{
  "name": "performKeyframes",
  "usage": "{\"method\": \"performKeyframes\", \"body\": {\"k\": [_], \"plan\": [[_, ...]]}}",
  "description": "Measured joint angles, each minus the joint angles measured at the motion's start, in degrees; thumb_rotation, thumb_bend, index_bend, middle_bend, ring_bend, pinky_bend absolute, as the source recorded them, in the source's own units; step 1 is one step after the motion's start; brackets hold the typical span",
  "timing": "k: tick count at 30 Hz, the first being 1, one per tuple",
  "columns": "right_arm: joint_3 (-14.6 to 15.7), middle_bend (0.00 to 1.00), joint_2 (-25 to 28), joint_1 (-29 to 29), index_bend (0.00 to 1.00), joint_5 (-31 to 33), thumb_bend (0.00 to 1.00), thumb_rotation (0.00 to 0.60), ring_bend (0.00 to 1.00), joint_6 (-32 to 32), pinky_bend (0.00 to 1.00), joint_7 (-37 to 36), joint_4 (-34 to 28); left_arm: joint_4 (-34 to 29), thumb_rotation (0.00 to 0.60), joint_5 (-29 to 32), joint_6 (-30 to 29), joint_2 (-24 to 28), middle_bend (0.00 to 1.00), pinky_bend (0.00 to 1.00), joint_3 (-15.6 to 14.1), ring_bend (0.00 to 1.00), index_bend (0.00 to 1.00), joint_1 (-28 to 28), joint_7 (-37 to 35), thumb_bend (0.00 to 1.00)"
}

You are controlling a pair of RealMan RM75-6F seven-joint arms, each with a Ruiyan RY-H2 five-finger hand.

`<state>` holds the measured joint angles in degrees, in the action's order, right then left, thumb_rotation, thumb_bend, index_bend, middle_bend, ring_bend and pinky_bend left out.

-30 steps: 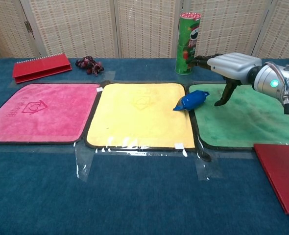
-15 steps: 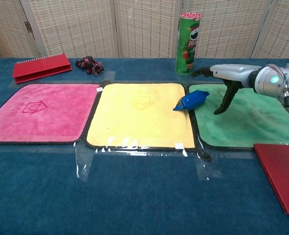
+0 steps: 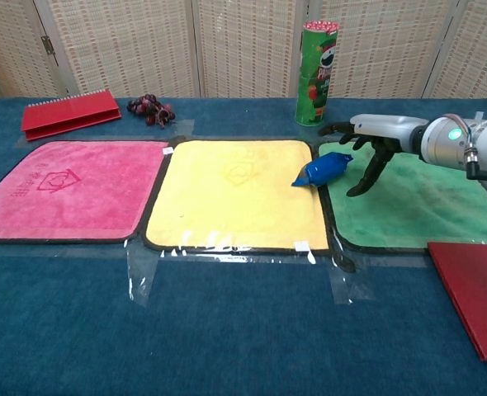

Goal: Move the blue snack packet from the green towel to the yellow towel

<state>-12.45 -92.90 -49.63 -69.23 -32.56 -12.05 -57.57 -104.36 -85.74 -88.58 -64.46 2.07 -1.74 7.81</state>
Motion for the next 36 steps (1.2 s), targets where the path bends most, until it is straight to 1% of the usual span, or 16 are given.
{"method": "performKeyframes", "body": {"k": [6,11,14,21,28,32,36], "plan": [[-0.5,0.00,-0.8,-0.2,0.00,-0.1,0.21,0.600,0.09,0.4,0.13,-2.9,0.0,0.2,0.600,0.1,-0.1,0.0,0.21,0.03,-0.1,0.20,0.28,0.2,-0.4,0.51],[-0.3,0.00,-1.2,-0.3,0.00,-0.8,0.21,0.600,0.09,0.5,0.13,-3.9,-0.8,0.5,0.600,0.1,-0.2,0.0,0.21,0.03,-0.1,0.20,0.28,0.3,-0.7,0.51],[-0.5,0.00,-1.4,-0.3,0.00,-0.7,0.21,0.600,0.09,0.6,0.13,-4.9,-2.0,0.7,0.600,0.1,-0.2,-0.1,0.21,0.03,-0.1,0.20,0.28,0.3,-0.9,0.51],[-1.7,0.00,-2.3,-1.2,0.00,-2.0,0.21,0.600,0.09,0.1,0.13,-8.3,-7.7,0.9,0.600,-0.2,-0.3,-0.1,0.21,0.03,-0.1,0.20,0.28,0.3,-1.2,0.51],[-2.2,0.00,-4.0,-2.8,0.00,-3.0,0.21,0.600,0.08,-1.9,0.13,-6.2,-9.1,1.4,0.600,0.1,-0.9,0.1,0.21,0.03,-0.3,0.20,0.28,1.0,-2.1,0.51],[-1.9,0.00,-2.4,-2.2,0.00,-3.6,0.21,0.600,0.08,-4.3,0.13,-4.6,-10.8,1.8,0.600,0.3,-1.1,0.2,0.21,0.03,-0.3,0.20,0.28,1.2,-2.7,0.51],[-1.1,0.00,1.8,-0.4,0.00,-4.7,0.21,0.600,0.08,-7.7,0.13,-2.0,-14.6,1.9,0.600,0.1,-0.8,0.1,0.21,0.03,-0.1,0.20,0.28,1.0,-2.9,0.51]]}}
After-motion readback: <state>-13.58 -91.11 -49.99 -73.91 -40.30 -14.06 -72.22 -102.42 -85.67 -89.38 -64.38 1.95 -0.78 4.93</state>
